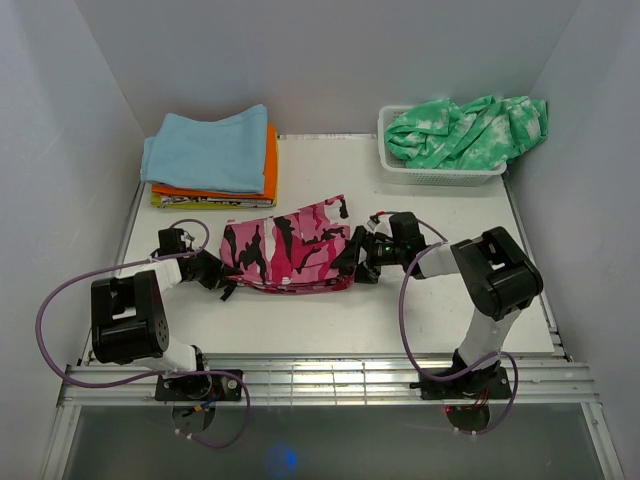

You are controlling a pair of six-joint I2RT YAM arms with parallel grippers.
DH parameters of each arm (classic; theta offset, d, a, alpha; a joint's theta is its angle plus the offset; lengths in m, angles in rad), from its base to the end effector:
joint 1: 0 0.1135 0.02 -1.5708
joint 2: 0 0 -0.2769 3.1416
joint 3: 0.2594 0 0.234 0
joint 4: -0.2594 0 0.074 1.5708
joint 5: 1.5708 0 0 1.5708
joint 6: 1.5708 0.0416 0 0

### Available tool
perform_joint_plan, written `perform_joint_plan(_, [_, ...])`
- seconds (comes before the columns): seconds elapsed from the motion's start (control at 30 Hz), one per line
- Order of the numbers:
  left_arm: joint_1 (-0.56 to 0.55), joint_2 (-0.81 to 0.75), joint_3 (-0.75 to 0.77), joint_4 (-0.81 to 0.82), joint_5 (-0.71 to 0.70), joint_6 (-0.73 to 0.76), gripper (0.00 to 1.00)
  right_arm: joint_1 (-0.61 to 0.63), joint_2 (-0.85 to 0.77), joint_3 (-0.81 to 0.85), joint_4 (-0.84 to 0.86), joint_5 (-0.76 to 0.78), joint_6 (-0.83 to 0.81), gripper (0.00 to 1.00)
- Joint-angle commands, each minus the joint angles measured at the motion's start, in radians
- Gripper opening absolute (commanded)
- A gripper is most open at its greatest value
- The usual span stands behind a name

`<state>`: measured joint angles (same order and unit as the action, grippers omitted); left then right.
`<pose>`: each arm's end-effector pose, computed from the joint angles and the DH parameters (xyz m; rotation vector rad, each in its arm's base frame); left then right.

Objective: Fold and stack the trousers
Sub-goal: Neatly place the folded trousers to the corner

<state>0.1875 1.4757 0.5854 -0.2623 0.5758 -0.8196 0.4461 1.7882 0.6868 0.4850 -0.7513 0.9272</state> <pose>0.2271 0.0200 0.1516 -1.1833 2.5084 -0.9617 0.2771 0.1640 0.1490 0.0969 2.4571 1.5246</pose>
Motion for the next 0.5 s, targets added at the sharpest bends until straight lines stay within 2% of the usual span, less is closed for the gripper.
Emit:
perform_joint_plan(0.0, [0.000, 0.003, 0.027, -0.008, -0.040, 0.022, 0.00, -0.003, 0.014, 0.046, -0.032, 0.000, -0.074, 0.90])
perform_joint_plan(0.07, [-0.002, 0.005, 0.027, -0.009, -0.042, 0.020, 0.00, -0.006, -0.003, 0.046, -0.109, 0.019, -0.131, 0.90])
perform_joint_plan(0.2, [-0.002, 0.006, 0.025, -0.009, -0.044, 0.020, 0.00, -0.007, -0.027, -0.006, -0.069, 0.029, -0.093, 1.00])
perform_joint_plan(0.3, [0.001, 0.012, 0.031, -0.014, -0.047, 0.020, 0.00, -0.007, -0.039, -0.024, -0.057, -0.022, -0.068, 1.00])
perform_joint_plan(0.4, [0.000, 0.018, 0.030, -0.006, -0.039, 0.016, 0.00, -0.007, -0.062, -0.033, -0.077, -0.008, -0.077, 1.00])
perform_joint_plan(0.43, [0.001, 0.020, 0.028, -0.005, -0.037, 0.014, 0.00, -0.007, -0.053, -0.035, -0.065, -0.008, -0.064, 0.94])
perform_joint_plan(0.47, [0.000, 0.023, 0.028, -0.003, -0.036, 0.013, 0.00, -0.007, -0.047, -0.036, -0.051, -0.002, -0.057, 0.82])
